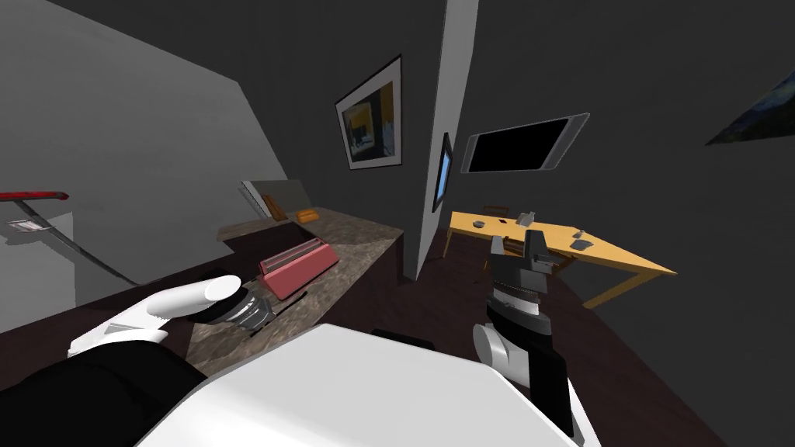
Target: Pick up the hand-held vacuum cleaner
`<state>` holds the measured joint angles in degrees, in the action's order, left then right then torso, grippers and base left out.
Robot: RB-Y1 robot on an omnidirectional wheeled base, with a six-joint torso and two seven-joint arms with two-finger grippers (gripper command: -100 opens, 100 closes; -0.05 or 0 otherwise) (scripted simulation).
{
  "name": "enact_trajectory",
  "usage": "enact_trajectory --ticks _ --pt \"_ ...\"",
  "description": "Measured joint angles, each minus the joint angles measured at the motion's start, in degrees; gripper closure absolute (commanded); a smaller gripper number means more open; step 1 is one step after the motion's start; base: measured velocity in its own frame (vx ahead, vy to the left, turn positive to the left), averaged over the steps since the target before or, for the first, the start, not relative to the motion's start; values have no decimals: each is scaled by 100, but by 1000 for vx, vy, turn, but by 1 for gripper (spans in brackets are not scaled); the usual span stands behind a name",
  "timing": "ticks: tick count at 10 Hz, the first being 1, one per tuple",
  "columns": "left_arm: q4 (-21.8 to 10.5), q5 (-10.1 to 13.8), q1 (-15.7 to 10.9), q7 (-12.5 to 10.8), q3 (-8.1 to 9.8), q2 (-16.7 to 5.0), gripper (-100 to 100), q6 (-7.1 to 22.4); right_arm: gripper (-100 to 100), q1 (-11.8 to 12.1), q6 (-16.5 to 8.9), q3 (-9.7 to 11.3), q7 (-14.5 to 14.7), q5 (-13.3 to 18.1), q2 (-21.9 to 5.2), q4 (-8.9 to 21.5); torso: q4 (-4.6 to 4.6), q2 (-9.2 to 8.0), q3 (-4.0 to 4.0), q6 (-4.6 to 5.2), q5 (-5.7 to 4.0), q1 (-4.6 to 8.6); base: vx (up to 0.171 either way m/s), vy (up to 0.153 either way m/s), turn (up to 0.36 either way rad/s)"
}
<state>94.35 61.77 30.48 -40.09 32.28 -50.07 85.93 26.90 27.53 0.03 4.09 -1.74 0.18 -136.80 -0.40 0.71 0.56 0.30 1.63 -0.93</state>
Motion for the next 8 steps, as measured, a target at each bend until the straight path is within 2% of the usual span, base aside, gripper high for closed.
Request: enact_trajectory --ticks 3,5,7,8 --pt "320 -205 -99 -31 108 187 100 313 0 -1 0 0 0 0 0 0 0 -3 -1 5 0 5 24 31 77" --pt "692 -427 -146 -96 235 433 100 574 0 0 0 0 0 0 0 0 1 -2 -1 0 -1 0 40 39 100" --pt "933 -577 -220 -115 326 570 100 806 0 0 0 0 0 0 0 0 0 -1 0 1 -1 4 23 23 63" --pt "952 -589 -222 -115 334 580 0 837 0 -1 0 1 0 0 0 0 1 -6 -3 5 0 7 0 0 0"
